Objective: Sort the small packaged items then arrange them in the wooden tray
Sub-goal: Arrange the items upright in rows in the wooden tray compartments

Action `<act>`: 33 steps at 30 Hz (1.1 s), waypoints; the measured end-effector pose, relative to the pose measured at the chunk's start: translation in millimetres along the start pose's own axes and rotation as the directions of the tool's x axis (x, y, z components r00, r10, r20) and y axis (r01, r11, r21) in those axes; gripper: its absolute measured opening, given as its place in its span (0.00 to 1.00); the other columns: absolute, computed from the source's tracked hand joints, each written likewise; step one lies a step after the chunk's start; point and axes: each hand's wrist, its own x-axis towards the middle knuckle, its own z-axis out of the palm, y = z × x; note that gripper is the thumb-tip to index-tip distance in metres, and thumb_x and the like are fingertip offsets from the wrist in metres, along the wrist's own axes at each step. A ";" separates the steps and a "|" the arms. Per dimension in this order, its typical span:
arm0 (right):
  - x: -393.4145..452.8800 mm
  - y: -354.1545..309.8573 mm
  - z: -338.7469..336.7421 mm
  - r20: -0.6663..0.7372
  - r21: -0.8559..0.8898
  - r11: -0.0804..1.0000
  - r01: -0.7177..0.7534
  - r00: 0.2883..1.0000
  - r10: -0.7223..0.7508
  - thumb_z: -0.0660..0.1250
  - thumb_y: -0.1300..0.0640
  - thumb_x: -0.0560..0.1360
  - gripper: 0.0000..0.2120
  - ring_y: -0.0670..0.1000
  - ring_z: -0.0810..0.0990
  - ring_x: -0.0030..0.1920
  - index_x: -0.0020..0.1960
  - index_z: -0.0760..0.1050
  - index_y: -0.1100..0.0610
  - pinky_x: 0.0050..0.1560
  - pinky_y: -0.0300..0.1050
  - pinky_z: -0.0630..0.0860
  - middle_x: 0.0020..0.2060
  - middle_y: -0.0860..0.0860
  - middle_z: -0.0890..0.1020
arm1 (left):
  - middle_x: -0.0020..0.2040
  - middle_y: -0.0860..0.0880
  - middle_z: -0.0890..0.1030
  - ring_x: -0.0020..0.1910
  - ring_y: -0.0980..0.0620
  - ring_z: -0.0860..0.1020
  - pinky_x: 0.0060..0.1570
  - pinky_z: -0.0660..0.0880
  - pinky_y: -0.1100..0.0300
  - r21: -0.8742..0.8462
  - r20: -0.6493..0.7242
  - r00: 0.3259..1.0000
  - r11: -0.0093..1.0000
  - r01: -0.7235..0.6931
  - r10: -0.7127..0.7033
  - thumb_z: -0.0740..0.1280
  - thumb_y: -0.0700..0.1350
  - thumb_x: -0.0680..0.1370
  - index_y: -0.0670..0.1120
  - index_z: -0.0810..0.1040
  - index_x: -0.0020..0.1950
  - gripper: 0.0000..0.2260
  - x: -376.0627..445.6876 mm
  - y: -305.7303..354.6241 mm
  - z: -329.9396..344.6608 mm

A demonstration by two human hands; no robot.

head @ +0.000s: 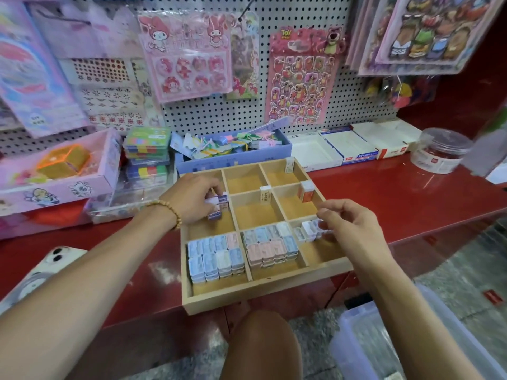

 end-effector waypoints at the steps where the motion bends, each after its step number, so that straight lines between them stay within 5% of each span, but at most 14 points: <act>1: 0.5 -0.5 0.5 -0.003 0.000 1.000 0.000 1.000 0.000 0.68 0.59 0.77 0.05 0.55 0.84 0.48 0.51 0.81 0.53 0.54 0.59 0.81 0.42 0.55 0.85 | 0.48 0.50 0.81 0.50 0.50 0.77 0.53 0.70 0.57 0.006 -0.022 1.000 1.000 0.004 -0.004 0.72 0.40 0.73 0.47 0.80 0.51 0.08 1.3 -1.0 3.8; 8: 3.7 0.9 0.1 -0.020 0.005 1.000 -0.002 1.000 0.002 0.67 0.60 0.79 0.05 0.39 0.82 0.35 0.53 0.81 0.56 0.34 0.32 0.77 0.43 0.52 0.85 | 0.45 0.49 0.77 0.47 0.48 0.75 0.44 0.69 0.57 -0.064 -0.138 0.990 0.998 0.001 -0.010 0.72 0.43 0.72 0.48 0.77 0.47 0.07 11.2 -2.6 29.2; 14: 4.3 4.6 -1.8 -0.019 0.027 0.999 -0.037 0.999 0.037 0.67 0.60 0.79 0.05 0.48 0.84 0.43 0.53 0.81 0.55 0.46 0.44 0.82 0.44 0.53 0.85 | 0.42 0.52 0.75 0.43 0.51 0.72 0.42 0.65 0.59 -0.101 -0.244 0.969 0.995 0.001 -0.026 0.73 0.45 0.73 0.49 0.74 0.46 0.08 5.4 -5.7 40.7; 19: 7.0 1.3 3.5 -0.005 0.033 0.999 -0.039 0.999 0.040 0.67 0.60 0.79 0.05 0.45 0.84 0.39 0.52 0.81 0.56 0.39 0.38 0.80 0.42 0.52 0.85 | 0.38 0.53 0.75 0.40 0.51 0.75 0.44 0.76 0.54 -0.327 -0.283 0.947 0.943 0.054 -0.152 0.78 0.43 0.69 0.49 0.74 0.42 0.12 3.7 -7.9 48.8; 33: -6.6 -3.2 -10.3 -0.038 0.112 0.993 -0.041 0.998 0.046 0.66 0.61 0.80 0.04 0.47 0.83 0.42 0.51 0.80 0.55 0.41 0.40 0.79 0.45 0.57 0.84 | 0.48 0.52 0.79 0.46 0.51 0.79 0.49 0.73 0.59 -0.408 -0.164 0.944 0.891 0.201 -0.288 0.72 0.48 0.75 0.48 0.78 0.57 0.12 -8.7 -1.1 22.3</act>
